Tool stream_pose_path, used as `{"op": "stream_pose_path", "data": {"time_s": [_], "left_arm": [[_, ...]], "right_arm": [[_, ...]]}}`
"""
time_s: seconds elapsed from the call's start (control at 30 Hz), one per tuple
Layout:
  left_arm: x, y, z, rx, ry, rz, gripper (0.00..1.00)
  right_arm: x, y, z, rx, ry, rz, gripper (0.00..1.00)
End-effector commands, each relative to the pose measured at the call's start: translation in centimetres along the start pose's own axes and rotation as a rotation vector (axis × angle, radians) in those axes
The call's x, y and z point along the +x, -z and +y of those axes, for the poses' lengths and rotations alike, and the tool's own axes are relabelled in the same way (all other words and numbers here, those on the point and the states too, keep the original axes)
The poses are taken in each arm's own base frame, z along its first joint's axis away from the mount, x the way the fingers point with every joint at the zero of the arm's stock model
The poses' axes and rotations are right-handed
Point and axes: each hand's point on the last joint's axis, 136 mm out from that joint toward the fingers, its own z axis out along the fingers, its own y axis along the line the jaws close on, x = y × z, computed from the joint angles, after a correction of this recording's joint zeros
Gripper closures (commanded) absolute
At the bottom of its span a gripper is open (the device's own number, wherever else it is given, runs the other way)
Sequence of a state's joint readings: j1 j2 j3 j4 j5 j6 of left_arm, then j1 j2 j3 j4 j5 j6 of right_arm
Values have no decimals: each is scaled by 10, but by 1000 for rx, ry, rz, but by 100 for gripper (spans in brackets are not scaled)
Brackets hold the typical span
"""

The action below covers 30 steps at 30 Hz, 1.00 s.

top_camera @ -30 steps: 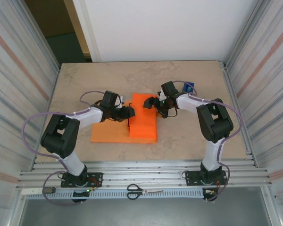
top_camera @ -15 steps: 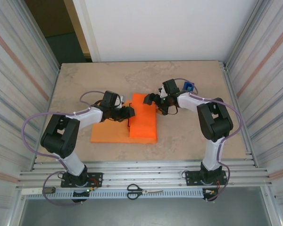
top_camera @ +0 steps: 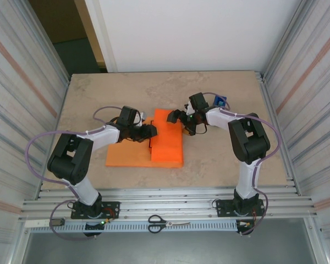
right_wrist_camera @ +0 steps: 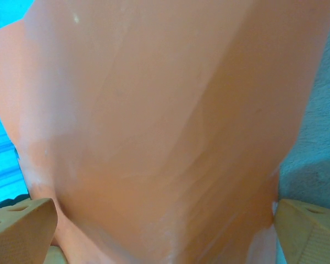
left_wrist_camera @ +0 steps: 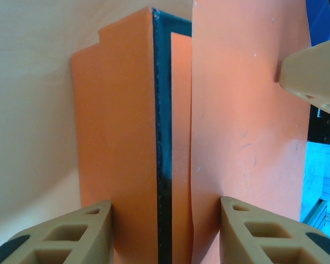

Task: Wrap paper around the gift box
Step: First fold the wrapping paper around the gift box.

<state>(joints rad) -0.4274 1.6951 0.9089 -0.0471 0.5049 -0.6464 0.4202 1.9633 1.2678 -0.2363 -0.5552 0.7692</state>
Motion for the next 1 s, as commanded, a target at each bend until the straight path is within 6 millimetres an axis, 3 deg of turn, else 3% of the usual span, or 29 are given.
{"op": "stream_pose_path", "data": {"time_s": [0.0, 0.1, 0.27, 0.47, 0.57, 0.83, 0.97], "left_arm": [[51, -17, 60, -201, 70, 142, 56], [50, -17, 61, -200, 73, 139, 56], [51, -17, 61, -199, 71, 142, 56], [50, -17, 62, -200, 72, 142, 56], [50, -18, 61, -196, 76, 140, 57], [50, -17, 62, -200, 73, 143, 57], [50, -17, 63, -201, 72, 144, 57]], "right_arm": [[12, 5, 15, 5, 57, 39, 2], [27, -9, 0, 51, 59, 87, 2], [35, -22, -36, 142, 19, 94, 2], [44, -25, -63, 217, -22, 92, 2], [42, -19, -57, 197, -15, 81, 2], [26, -2, 0, 29, 37, 58, 2], [30, -5, 7, -26, 26, 74, 2]]}}
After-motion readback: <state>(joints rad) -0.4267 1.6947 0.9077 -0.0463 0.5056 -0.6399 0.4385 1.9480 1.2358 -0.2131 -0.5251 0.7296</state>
